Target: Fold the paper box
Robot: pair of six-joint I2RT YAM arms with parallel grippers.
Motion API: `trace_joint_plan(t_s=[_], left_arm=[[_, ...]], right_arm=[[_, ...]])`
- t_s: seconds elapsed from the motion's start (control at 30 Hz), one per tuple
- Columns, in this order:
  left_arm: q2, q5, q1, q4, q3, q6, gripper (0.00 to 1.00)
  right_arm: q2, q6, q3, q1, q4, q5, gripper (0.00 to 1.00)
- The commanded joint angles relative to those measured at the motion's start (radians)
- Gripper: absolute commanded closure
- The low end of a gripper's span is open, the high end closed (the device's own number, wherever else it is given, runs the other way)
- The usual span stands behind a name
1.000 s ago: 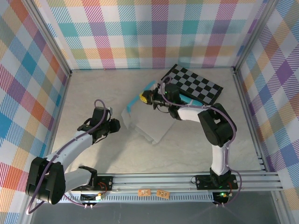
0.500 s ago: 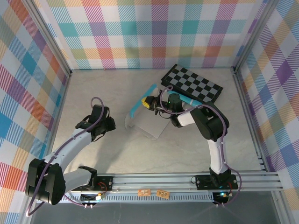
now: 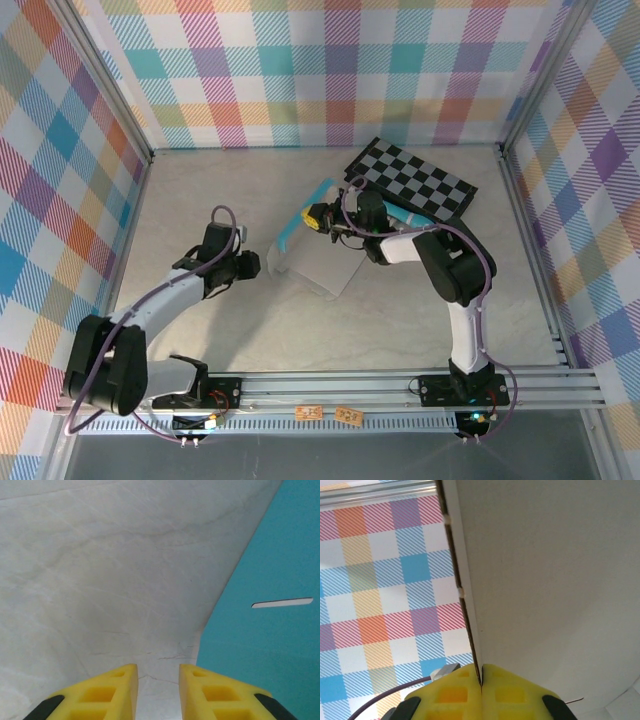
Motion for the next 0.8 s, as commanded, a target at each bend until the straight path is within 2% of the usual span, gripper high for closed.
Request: trace_joint_plan(t_s=[0.0, 0.1, 0.23, 0.43, 0.6, 0.77], left_arm=[[0.028, 0.103, 0.016, 0.146, 0.01, 0.073, 0.71], [0.058, 0.161, 0.006, 0.152, 0.035, 0.073, 0.71], [0.012, 0.186, -0.027, 0.163, 0.002, 0.068, 0.71], [-0.075, 0.135, -0.073, 0.194, -0.077, 0.002, 0.67], [-0.064, 0.099, -0.138, 0.235, -0.088, -0.015, 0.64], [-0.023, 0.056, -0.161, 0.274, -0.073, -0.026, 0.61]], right_arm=[[-0.01, -0.033, 0.03, -0.008, -0.171, -0.023, 1.0], [-0.003, -0.027, 0.034, -0.008, -0.18, -0.016, 1.0], [0.007, -0.008, 0.036, -0.008, -0.15, 0.002, 1.0], [0.008, 0.018, 0.043, -0.008, -0.113, 0.03, 1.0], [0.005, 0.028, 0.05, -0.008, -0.102, 0.037, 1.0], [0.006, 0.033, 0.055, -0.008, -0.109, 0.035, 1.0]])
